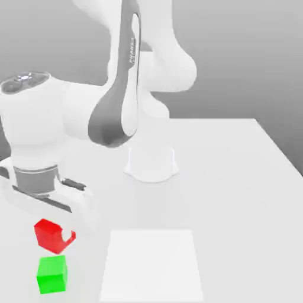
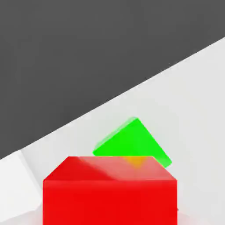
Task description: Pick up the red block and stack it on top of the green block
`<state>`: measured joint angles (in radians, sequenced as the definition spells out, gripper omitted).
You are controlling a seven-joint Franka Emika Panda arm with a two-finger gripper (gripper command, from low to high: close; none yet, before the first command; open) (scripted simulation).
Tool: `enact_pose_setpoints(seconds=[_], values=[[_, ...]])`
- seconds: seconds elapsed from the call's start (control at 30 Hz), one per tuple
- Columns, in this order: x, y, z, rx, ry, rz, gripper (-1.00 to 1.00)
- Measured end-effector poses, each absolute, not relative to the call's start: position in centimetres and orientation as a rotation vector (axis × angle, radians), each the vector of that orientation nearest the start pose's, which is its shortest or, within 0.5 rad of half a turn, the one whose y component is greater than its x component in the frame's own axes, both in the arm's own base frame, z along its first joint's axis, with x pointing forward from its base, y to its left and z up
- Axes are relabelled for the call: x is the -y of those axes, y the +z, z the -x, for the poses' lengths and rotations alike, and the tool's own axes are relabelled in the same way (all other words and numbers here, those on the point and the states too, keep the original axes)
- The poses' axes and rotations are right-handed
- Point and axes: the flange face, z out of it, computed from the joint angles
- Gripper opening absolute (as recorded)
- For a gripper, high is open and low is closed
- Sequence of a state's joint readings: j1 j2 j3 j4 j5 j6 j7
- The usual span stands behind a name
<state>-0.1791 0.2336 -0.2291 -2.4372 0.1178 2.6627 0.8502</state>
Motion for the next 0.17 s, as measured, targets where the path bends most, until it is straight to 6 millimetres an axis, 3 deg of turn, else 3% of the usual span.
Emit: enact_pose_setpoints(seconds=[0.03, 0.07, 0.17], values=[[20.2, 19.9, -44.6, -1.977, 0.0, 2.44, -1.0], [20.2, 18.8, -44.5, -1.981, 0.0, 2.437, 1.0], [20.2, 18.8, -44.5, -1.981, 0.0, 2.437, 1.0]])
